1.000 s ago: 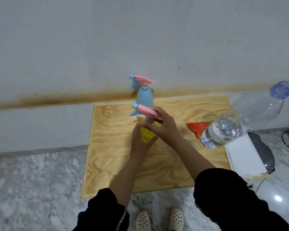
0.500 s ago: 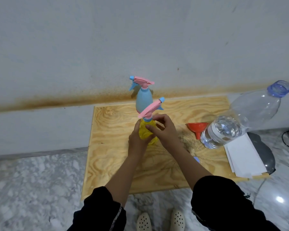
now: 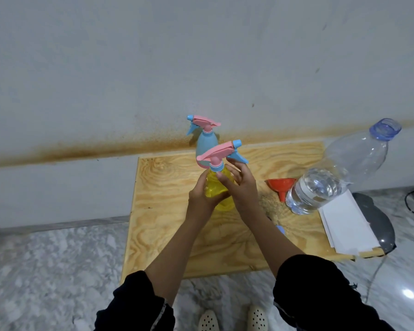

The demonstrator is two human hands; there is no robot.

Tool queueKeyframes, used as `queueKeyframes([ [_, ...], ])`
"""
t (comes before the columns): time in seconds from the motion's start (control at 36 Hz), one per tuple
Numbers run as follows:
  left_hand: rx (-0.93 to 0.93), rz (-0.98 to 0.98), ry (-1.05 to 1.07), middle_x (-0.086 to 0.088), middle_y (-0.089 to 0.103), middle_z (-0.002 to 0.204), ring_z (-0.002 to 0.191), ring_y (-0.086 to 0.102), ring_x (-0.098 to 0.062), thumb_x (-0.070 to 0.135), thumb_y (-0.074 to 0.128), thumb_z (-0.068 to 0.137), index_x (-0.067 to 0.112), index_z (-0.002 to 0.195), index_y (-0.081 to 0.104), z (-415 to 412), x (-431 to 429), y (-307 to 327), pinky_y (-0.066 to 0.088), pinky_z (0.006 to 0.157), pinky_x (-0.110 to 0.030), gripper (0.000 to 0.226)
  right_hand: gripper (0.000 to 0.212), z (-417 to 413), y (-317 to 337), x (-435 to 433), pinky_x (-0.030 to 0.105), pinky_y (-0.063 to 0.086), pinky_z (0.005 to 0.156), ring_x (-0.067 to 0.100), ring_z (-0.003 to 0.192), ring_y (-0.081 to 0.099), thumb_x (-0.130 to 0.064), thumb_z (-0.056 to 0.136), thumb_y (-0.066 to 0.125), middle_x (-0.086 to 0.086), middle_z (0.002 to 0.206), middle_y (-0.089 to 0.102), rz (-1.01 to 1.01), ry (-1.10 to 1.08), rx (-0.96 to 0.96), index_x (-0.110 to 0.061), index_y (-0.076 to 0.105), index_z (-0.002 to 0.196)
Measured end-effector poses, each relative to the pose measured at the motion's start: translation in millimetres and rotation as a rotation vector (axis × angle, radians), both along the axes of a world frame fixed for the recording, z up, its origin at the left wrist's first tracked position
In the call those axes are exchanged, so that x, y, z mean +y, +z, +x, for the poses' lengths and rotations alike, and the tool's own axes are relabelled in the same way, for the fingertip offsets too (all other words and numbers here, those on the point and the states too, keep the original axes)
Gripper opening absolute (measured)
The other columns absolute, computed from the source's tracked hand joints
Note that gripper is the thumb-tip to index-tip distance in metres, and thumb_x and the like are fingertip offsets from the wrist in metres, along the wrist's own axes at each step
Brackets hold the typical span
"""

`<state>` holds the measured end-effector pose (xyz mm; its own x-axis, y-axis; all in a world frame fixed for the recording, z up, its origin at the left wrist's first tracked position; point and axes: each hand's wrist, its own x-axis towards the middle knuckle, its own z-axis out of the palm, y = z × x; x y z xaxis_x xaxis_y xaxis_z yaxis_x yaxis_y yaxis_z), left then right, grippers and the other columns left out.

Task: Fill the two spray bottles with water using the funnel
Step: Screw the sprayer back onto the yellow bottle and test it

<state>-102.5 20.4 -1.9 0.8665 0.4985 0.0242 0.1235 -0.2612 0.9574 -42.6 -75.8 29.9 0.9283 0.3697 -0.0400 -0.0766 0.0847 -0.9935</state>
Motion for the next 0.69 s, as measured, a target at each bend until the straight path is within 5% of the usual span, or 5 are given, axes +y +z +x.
queueKeyframes([
  [0.11,0.014,-0.089,-0.085,0.013,0.068,0.105,0.094,0.063,0.002,0.019,0.083,0.069,0.039,0.116,0.054,5,6,18,0.052,0.076,-0.019,0.059,0.041,8,18,-4,0.016,0.048,0.087,0.005,0.112,0.055,-0.014,0.085,0.066,0.000,0.126,0.055,0.003,0.057,-0.043,-0.018,0.054,0.123],
  [0.22,0.031,-0.093,-0.135,0.021,0.064,0.103,0.093,0.057,0.014,0.019,0.085,0.066,0.041,0.111,0.055,7,12,35,0.049,0.082,-0.019,0.059,0.028,13,36,-9,0.014,0.047,0.078,0.001,0.093,0.057,-0.004,0.082,0.067,0.001,0.101,0.060,0.021,0.062,-0.077,-0.012,0.057,0.106],
  [0.39,0.084,-0.058,-0.237,0.004,0.061,0.125,0.119,0.054,-0.016,0.050,0.085,0.054,0.036,0.128,0.051,8,17,58,0.050,0.095,-0.044,0.083,0.038,12,59,-19,0.014,0.045,0.084,0.003,0.106,0.057,-0.007,0.087,0.061,0.003,0.118,0.058,0.016,0.167,-0.170,-0.014,0.050,0.123],
  [0.56,0.114,-0.020,-0.344,0.012,0.044,0.141,0.129,0.041,-0.007,0.033,0.072,0.081,0.032,0.146,0.026,0,7,70,0.038,0.100,-0.023,0.080,0.039,15,70,-19,0.027,0.050,0.088,0.010,0.100,0.061,0.000,0.083,0.064,0.004,0.108,0.064,-0.026,0.140,-0.216,-0.011,0.058,0.119],
  [0.69,0.054,-0.017,-0.312,0.039,0.013,0.139,0.125,0.020,0.026,0.031,0.058,0.092,0.034,0.149,0.005,-14,-13,75,0.024,0.098,-0.002,0.077,0.039,9,79,-20,0.016,0.050,0.081,0.001,0.095,0.063,0.001,0.081,0.065,-0.004,0.103,0.066,0.026,0.079,-0.195,-0.018,0.059,0.114],
])
